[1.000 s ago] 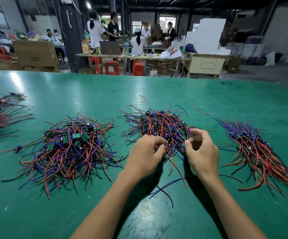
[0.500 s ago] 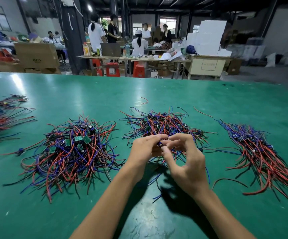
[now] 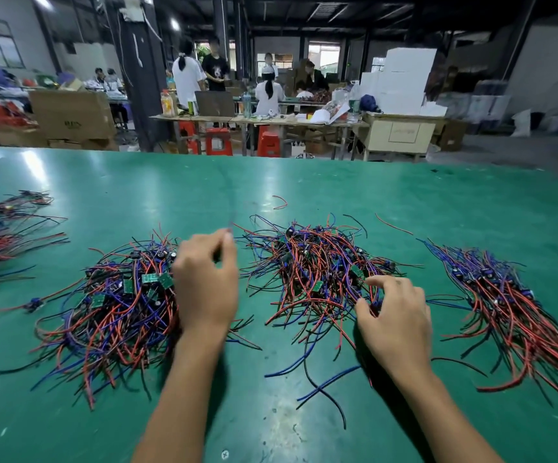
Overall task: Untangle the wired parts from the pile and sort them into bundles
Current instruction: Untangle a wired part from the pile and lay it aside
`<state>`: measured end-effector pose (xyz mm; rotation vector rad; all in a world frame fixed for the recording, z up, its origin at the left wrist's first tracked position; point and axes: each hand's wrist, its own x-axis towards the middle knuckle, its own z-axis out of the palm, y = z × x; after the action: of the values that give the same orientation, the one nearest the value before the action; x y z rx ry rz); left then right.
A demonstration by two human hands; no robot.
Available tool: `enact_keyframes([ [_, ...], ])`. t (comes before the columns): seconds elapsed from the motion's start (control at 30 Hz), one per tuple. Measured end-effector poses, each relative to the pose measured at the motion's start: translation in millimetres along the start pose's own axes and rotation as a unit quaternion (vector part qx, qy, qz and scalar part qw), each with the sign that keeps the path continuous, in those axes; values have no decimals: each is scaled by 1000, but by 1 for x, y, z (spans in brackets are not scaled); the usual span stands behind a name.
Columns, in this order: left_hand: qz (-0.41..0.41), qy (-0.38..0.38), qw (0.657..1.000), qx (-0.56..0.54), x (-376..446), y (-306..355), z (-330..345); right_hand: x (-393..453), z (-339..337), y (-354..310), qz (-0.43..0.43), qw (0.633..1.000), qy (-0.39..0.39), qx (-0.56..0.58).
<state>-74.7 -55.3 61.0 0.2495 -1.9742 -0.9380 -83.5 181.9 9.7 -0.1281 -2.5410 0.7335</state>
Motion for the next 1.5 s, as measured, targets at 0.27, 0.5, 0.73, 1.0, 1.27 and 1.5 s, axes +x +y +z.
enact_keyframes([
  [0.27, -148, 10, 958, 245, 10, -34, -17, 7, 2, 8, 41, 995, -67, 63],
  [0.5, 25, 0, 995, 93, -7, 0, 9, 7, 0, 2, 65, 963, 7, 263],
  [0.73, -164, -343, 890, -250, -36, 30, 37, -4, -3, -14, -142, 941, 102, 291],
  [1.0, -219, -370, 834, -345, -38, 25, 34, -24, 15, -29, -243, 909, -4, 339],
  [1.27, -124, -232, 951, -162, -14, 8, 20, -15, 3, -18, -106, 981, 48, 157],
  [1.5, -139, 63, 961, 229, 18, -38, -24, -8, -3, -4, -9, 996, -86, -1],
])
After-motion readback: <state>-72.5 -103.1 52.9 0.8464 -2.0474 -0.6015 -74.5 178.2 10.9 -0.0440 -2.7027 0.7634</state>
